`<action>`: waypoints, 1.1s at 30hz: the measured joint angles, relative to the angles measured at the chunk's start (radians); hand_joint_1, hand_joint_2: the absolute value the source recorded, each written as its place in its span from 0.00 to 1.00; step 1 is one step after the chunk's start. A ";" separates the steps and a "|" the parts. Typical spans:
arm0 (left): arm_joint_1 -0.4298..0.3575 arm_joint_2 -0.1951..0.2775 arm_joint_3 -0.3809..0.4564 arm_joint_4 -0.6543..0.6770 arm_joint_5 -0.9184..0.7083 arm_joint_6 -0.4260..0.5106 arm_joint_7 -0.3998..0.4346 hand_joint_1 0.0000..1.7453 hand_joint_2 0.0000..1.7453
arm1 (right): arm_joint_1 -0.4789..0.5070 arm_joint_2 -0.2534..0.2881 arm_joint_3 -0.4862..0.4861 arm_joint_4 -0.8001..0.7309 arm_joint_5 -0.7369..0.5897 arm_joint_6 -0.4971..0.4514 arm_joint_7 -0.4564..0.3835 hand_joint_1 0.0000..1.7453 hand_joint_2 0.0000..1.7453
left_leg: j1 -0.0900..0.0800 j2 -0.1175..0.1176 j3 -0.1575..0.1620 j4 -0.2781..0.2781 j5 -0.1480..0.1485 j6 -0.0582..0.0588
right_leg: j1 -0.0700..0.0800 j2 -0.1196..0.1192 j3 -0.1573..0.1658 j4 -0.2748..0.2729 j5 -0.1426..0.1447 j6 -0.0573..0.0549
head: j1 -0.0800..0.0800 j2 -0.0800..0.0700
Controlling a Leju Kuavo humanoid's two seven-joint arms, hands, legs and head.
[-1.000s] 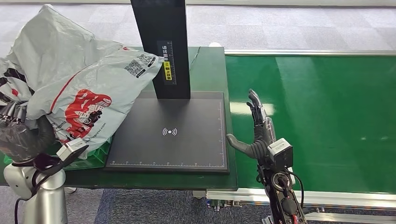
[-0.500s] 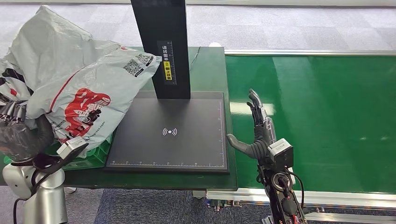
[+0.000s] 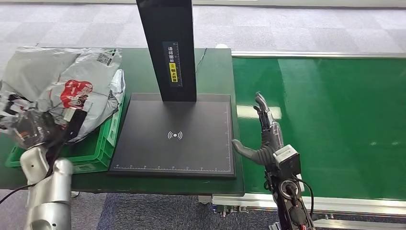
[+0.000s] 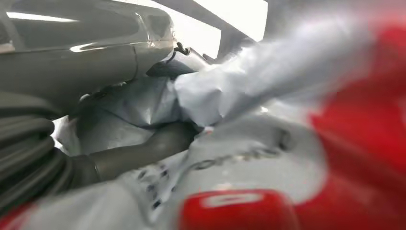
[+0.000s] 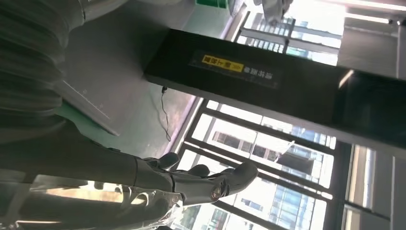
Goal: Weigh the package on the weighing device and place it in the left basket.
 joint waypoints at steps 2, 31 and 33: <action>-0.048 0.032 -0.062 0.142 -0.015 -0.182 0.086 1.00 1.00 | 0.019 -0.003 0.003 -0.044 0.022 0.017 0.019 0.00 1.00 | 0.000 0.000 0.000 0.000 0.000 0.000 | 0.000 0.000 0.001 0.000 0.000 0.000 | 0.000 0.000; 0.194 0.001 -0.234 -0.087 0.565 0.217 -0.355 0.00 1.00 | 0.098 -0.003 0.006 -0.125 0.072 0.061 0.046 0.00 1.00 | -0.001 -0.003 0.008 -0.001 -0.003 -0.001 | -0.001 -0.003 0.010 0.000 -0.005 0.000 | 0.000 0.000; 0.214 -0.016 -0.223 -0.133 0.589 0.218 -0.417 0.00 1.00 | 0.098 -0.003 0.007 -0.125 0.072 0.062 0.045 0.00 1.00 | -0.001 -0.004 0.006 -0.001 -0.003 -0.001 | -0.001 -0.003 0.009 0.000 -0.005 0.000 | 0.000 0.000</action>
